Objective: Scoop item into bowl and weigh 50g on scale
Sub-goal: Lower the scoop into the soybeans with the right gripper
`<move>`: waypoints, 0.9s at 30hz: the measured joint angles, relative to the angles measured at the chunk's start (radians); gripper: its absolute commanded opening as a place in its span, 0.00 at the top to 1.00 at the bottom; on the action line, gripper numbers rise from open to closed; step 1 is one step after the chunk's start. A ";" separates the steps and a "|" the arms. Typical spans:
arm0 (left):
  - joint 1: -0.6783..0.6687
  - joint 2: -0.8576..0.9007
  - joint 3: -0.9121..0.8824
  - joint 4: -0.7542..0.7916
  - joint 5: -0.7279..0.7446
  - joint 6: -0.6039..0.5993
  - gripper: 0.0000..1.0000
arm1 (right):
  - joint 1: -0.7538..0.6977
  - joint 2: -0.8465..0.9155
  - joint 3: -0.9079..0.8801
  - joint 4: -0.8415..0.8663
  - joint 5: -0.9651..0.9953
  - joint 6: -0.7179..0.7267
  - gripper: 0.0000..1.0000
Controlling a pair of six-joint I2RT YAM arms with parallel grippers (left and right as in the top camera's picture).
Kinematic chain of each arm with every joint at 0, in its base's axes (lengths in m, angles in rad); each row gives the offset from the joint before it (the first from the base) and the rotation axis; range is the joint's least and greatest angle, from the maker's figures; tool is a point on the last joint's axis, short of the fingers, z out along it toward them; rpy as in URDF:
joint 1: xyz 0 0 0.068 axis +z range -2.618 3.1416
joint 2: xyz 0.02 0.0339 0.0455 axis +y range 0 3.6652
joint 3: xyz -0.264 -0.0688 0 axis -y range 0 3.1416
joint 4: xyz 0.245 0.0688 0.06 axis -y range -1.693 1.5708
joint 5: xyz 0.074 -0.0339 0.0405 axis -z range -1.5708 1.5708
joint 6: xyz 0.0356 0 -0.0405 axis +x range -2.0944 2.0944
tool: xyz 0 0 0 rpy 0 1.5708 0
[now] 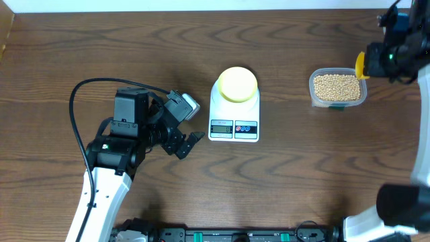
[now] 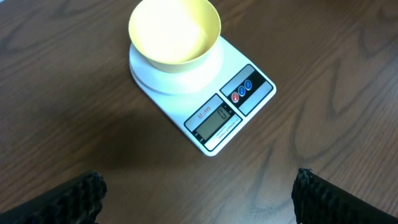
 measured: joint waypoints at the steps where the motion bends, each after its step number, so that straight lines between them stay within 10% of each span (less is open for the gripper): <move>1: 0.000 0.000 0.000 0.000 0.000 0.000 0.03 | -0.001 0.035 0.040 -0.013 0.002 -0.004 0.99; 27: 0.000 0.000 0.000 0.000 0.000 0.000 0.02 | 0.000 0.284 0.250 -0.152 -0.073 -0.043 0.99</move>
